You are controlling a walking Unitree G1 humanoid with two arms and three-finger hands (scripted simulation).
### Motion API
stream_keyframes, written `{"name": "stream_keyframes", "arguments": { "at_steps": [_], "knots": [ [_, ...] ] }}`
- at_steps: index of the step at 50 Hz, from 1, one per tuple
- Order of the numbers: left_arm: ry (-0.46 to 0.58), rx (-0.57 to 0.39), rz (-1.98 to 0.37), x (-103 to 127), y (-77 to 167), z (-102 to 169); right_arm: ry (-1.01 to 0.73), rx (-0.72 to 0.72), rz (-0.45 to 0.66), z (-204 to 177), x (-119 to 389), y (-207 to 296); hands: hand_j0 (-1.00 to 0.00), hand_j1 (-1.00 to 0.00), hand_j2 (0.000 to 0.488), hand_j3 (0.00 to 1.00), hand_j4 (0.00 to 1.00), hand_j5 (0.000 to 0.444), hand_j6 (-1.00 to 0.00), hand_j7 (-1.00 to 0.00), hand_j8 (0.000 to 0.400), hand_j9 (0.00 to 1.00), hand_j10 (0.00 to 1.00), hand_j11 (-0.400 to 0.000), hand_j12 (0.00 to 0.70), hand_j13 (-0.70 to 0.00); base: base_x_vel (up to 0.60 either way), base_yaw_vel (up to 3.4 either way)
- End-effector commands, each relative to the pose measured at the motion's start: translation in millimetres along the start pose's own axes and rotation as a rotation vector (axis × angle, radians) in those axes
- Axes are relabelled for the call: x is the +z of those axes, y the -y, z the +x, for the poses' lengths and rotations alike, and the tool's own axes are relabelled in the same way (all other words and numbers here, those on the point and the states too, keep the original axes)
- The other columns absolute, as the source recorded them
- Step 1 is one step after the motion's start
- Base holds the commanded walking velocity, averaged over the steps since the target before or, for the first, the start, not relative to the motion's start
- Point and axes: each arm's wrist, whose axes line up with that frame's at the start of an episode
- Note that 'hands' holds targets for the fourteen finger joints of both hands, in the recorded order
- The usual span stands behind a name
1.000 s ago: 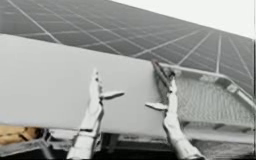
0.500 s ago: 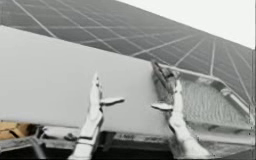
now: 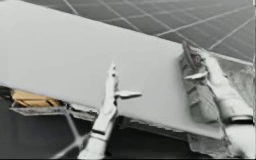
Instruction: Pick up and drop off the object
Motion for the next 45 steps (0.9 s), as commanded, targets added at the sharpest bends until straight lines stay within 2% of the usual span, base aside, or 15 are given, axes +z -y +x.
{"name": "stream_keyframes", "arguments": {
  "at_steps": [1, 2, 3, 4, 5, 6, 7, 26, 27, 28, 29, 30, 31, 36, 45],
  "knots": [
    [0.029, -0.026, -0.012, 13, 9, -11, -0.086, 0.017, 0.075, 26, -4, 8, 0.0, 0.0, 0.0, 0.0, 0.0, 0.0, 0.0, 0.0, 0.0, 0.0, 0.0, 0.0, 0.0, 0.0, 0.0, 0.12],
    [0.04, -0.024, 0.008, 11, 18, -8, -0.09, 0.027, 0.089, 30, -7, 5, 0.0, 0.0, 0.0, 0.0, 0.0, 0.0, 0.0, 0.0, 0.0, 0.0, 0.0, 0.0, 0.0, 0.0, 0.0, 0.13],
    [0.034, -0.022, 0.009, 14, 12, -10, -0.096, 0.053, 0.091, 36, -8, 1, 0.0, 0.0, 0.0, 0.08, 0.31, 0.114, 0.0, 0.0, 0.0, 0.0, 0.0, 0.0, 0.0, 0.0, 0.0, 0.14],
    [0.029, -0.026, 0.007, 11, 12, -6, -0.105, 0.068, 0.114, 34, -6, 4, 0.0, 0.0, 0.0, 0.89, 1.0, 0.056, 0.0, 0.0, 0.0, 0.0, 0.0, 0.0, 0.0, 0.0, 0.0, 0.14],
    [0.037, -0.027, -0.003, 9, 17, -10, -0.094, 0.065, 0.11, 33, -9, -5, 0.0, 0.0, 0.0, 0.97, 1.0, 0.015, 0.0, 0.0, 0.0, 0.0, 0.0, 0.0, 0.0, 0.0, 0.0, 0.14],
    [0.02, -0.014, 0.008, 7, 15, -9, -0.097, 0.052, 0.114, 33, 1, -7, 0.0, 0.0, 0.0, 1.0, 1.0, 0.002, 0.0, 0.0, 0.0, 0.08, 0.31, -0.123, 0.0, -0.216, 0.0, 0.15],
    [0.012, -0.018, 0.002, 5, 11, -9, -0.07, 0.059, 0.096, 31, 1, -6, 0.0, 0.0, 0.0, 1.0, 1.0, 0.0, 0.0, 0.0, 0.0, 0.89, 1.0, -0.4, 0.0, -0.7, 0.0, 0.16],
    [-0.015, 0.004, 0.05, -10, 24, 15, -0.227, -0.243, 0.067, 168, -125, 120, 0.0, 0.0, 0.0, 0.99, 1.0, 0.004, 0.0, 0.0, 0.0, 1.0, 1.0, -0.4, 0.0, -0.7, 0.0, 0.22],
    [-0.018, -0.013, 0.047, -10, 25, 19, -0.263, -0.248, 0.054, 152, -137, 125, 0.0, 0.0, 0.0, 0.38, 1.0, 0.308, 0.0, 0.0, 0.0, 1.0, 1.0, -0.4, 0.0, -0.7, 0.0, 0.17],
    [-0.032, -0.031, 0.056, -12, 33, 26, -0.275, -0.248, 0.072, 151, -146, 123, 0.0, 0.0, 0.0, 0.0, 0.0, 0.0, 0.0, 0.0, 0.0, 1.0, 1.0, -0.4, 0.0, -0.7, 0.0, 0.14],
    [-0.03, -0.043, 0.067, -13, 33, 24, -0.264, -0.24, 0.057, 148, -143, 121, 0.0, 0.0, 0.0, 0.0, 0.0, 0.0, 0.0, 0.0, 0.0, 0.99, 1.0, -0.4, 0.0, -0.7, 0.0, 0.12],
    [-0.02, -0.045, 0.06, -15, 34, 31, -0.275, -0.239, 0.069, 143, -153, 115, 0.0, 0.0, 0.0, 0.0, 0.0, 0.0, 0.0, 0.0, 0.0, 0.38, 1.0, -0.4, 0.0, -0.7, 0.0, 0.1],
    [-0.004, -0.043, 0.047, -18, 36, 33, -0.275, -0.258, 0.092, 133, -154, 113, 0.0, 0.0, 0.0, 0.0, 0.0, 0.0, 0.0, 0.0, 0.0, 0.0, 0.0, 0.0, 0.0, 0.0, 0.0, 0.09],
    [0.012, -0.07, 0.048, -9, 52, 51, -0.189, -0.317, 0.212, 118, -120, 120, 0.0, 0.0, 0.0, 0.0, 0.0, 0.0, 0.0, 0.0, 0.0, 0.0, 0.0, 0.0, 0.0, 0.0, 0.0, 0.07],
    [0.064, -0.227, 0.021, 21, 123, 78, 0.195, -0.329, 0.356, -51, -45, 47, 0.0, 0.0, 0.0, 0.0, 0.0, 0.0, 0.0, 0.0, 0.0, 0.0, 0.0, 0.0, 0.0, 0.0, 0.0, 0.02]
  ]
}}
